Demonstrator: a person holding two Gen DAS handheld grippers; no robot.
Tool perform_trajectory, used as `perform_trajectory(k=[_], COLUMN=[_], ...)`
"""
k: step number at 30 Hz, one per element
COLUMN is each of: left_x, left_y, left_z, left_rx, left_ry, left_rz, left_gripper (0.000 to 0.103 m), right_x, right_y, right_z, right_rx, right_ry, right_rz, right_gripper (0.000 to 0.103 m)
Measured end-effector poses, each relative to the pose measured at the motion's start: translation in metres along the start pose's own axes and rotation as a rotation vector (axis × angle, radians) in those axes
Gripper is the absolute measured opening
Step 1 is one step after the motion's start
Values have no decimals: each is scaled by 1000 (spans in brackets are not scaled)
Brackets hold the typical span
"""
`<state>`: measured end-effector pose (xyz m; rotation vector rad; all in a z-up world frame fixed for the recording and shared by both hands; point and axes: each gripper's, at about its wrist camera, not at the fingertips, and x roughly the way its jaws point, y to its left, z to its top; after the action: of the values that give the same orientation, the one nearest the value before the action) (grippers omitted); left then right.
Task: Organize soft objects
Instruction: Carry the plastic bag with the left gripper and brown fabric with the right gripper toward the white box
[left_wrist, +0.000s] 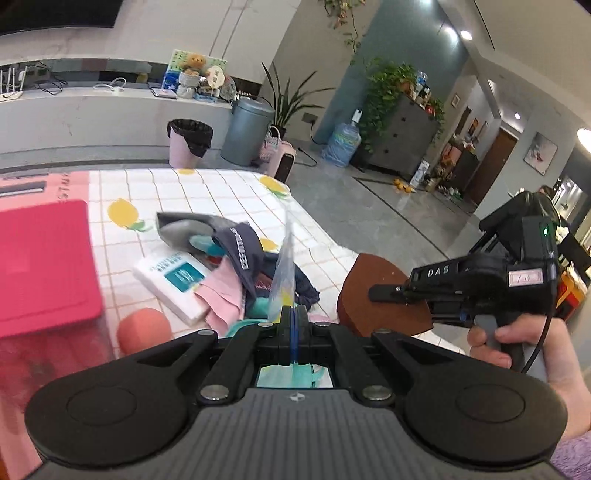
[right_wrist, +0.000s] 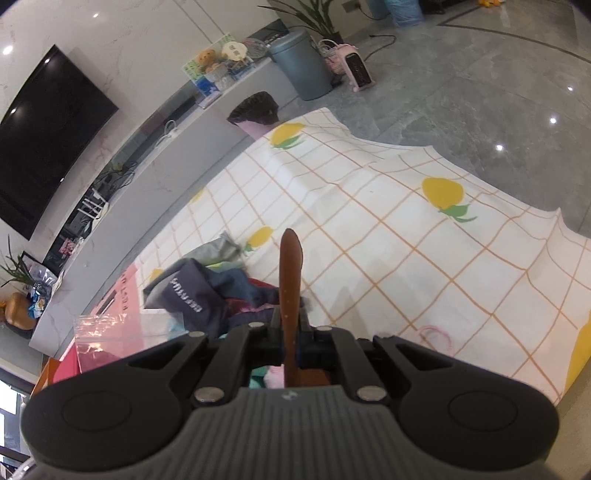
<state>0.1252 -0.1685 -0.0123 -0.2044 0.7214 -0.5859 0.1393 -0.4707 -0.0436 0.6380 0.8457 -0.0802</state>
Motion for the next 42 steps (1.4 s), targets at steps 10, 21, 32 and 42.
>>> perform_trajectory(k=[10,21,32,42], left_x=[-44,-18,45,37], left_y=[-4,17,22,31], left_z=[18,-28,-71,-68], left_rx=[23,64,157,122], left_ry=[-57,101,238,233], left_rz=[30,96,161,125], left_gripper=[0,0,15,0], right_x=[-23,-23,-16,-15], right_y=[39,53,48,47], right_z=[-8,-17,-17,-16], right_rx=[-76,-126,-129,-138], right_ry=[-38,-20,-3,5], right_rz=[60,47,27,17], right_gripper=[2,2,2,2])
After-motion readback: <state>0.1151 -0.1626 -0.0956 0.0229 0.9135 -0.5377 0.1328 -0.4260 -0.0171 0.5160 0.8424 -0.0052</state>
